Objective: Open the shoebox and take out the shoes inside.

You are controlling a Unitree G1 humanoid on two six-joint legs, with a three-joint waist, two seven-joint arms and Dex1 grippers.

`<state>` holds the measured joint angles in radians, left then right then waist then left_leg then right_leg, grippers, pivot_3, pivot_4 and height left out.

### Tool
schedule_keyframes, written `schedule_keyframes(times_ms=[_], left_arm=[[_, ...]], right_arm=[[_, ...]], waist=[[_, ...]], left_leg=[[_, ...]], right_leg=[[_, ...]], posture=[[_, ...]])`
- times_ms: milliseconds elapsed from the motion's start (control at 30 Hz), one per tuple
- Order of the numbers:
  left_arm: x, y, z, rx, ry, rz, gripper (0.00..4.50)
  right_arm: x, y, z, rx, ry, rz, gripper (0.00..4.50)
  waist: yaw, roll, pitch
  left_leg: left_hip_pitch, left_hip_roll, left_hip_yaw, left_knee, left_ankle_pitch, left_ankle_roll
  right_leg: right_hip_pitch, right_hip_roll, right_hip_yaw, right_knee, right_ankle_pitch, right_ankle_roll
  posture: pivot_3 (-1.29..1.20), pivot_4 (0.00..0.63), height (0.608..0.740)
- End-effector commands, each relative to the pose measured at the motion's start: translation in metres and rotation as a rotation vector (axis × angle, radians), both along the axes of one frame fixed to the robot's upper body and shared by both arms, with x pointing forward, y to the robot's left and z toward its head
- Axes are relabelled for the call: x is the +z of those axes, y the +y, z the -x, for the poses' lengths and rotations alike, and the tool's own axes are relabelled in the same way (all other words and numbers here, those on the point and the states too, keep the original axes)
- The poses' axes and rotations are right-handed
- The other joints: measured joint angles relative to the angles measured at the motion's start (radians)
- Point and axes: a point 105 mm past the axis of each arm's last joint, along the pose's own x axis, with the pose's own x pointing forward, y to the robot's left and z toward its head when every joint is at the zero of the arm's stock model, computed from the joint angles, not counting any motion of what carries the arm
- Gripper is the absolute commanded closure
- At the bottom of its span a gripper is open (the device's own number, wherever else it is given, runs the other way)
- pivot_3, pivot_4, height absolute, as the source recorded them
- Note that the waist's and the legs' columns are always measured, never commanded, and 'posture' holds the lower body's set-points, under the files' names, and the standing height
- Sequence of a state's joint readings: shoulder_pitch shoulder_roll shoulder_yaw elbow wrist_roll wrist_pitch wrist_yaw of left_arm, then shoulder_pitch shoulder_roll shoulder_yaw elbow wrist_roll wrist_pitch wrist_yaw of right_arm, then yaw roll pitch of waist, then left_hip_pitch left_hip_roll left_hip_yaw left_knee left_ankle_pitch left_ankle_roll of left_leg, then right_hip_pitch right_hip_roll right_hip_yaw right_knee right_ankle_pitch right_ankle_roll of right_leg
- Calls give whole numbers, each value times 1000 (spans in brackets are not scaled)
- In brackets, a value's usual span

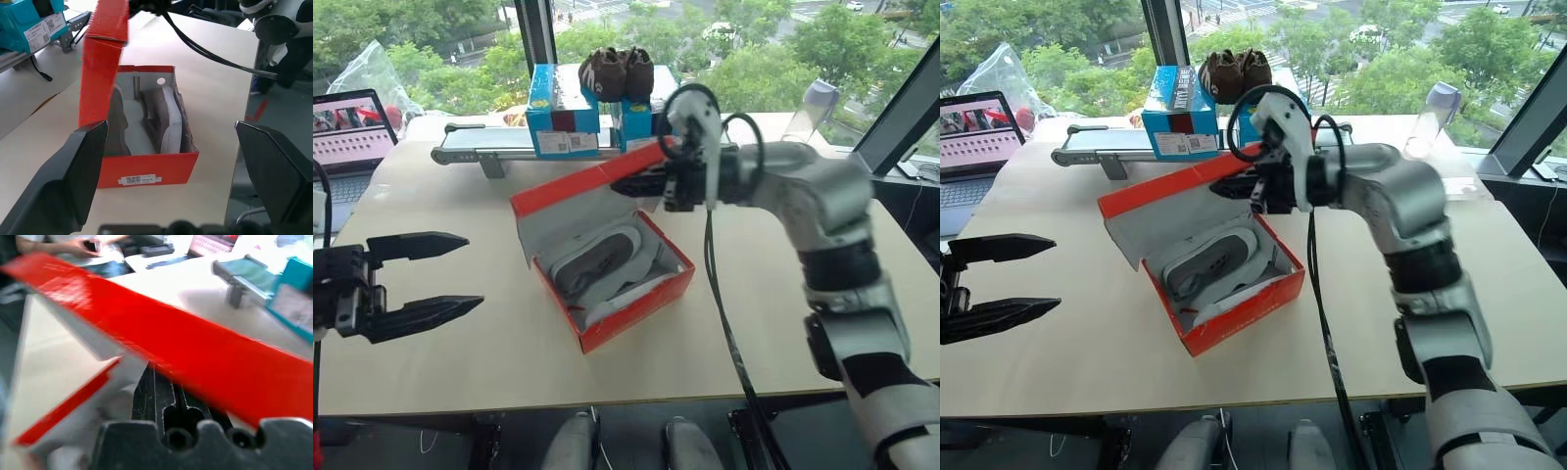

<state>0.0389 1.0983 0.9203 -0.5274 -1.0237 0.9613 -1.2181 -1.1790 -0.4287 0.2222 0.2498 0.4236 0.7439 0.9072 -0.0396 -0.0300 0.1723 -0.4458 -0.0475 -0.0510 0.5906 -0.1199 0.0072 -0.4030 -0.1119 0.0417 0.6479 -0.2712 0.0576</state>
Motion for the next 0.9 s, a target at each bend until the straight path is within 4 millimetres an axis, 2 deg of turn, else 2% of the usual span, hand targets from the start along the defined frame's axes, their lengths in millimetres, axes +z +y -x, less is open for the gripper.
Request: schedule_keyframes(times_ms=[33,100,200,367,433,633,667,700,767,900], left_arm=[[7,-4,4,-2,-48,-3,62],[6,-5,4,-3,-47,-1,62],[6,-7,3,-4,-48,2,62],[6,-6,2,1,-48,4,62],[5,-8,0,-7,-45,6,62],[4,-11,-8,-32,-40,9,62],[4,-11,-10,-36,-40,9,0],[3,-12,-11,-44,-40,10,0],[3,-13,-14,-56,-40,10,0],[4,-15,-18,-74,-43,7,0]], right_arm=[[7,18,-28,-80,-109,-15,4500],[0,29,-40,-124,-132,-3,4500],[-7,38,-48,-144,-175,29,4500],[-7,39,-41,-90,-144,44,4500],[-2,32,-33,-51,-124,38,4500],[17,13,19,159,-160,44,4500],[13,11,24,182,-180,81,3923],[5,10,31,211,-205,135,3775],[-8,12,41,263,-211,180,3087],[-36,20,37,264,-376,313,1734]], waist=[[-4,0,0],[-10,0,0],[-13,0,0],[-7,1,1],[-7,1,1],[-1,1,1],[-2,1,1],[-5,1,1],[-7,1,0],[-12,1,0]], left_leg=[[0,0,0,0,0,0],[0,1,0,-1,1,-1],[0,1,0,-1,0,-2],[0,1,0,-1,0,-3],[0,2,0,-1,0,-3],[0,2,0,-1,0,-3],[0,3,0,-1,0,-3],[1,3,0,-1,0,-3],[1,4,2,-1,0,-3],[1,8,6,0,0,-3]], right_leg=[[0,0,0,0,0,0],[-1,2,0,1,1,-1],[-2,3,0,2,1,-2],[-2,3,0,2,1,-2],[-2,4,0,2,1,-2],[-1,5,-1,1,1,-2],[-1,5,-1,2,1,-2],[-1,5,-1,2,1,-2],[0,5,-1,3,2,-2],[-1,7,-1,5,3,-4]], posture=[[0,150,740],[0,150,740],[0,150,740],[0,150,740],[0,150,740],[0,150,740],[0,150,740],[0,150,740],[0,150,740],[0,150,740]])
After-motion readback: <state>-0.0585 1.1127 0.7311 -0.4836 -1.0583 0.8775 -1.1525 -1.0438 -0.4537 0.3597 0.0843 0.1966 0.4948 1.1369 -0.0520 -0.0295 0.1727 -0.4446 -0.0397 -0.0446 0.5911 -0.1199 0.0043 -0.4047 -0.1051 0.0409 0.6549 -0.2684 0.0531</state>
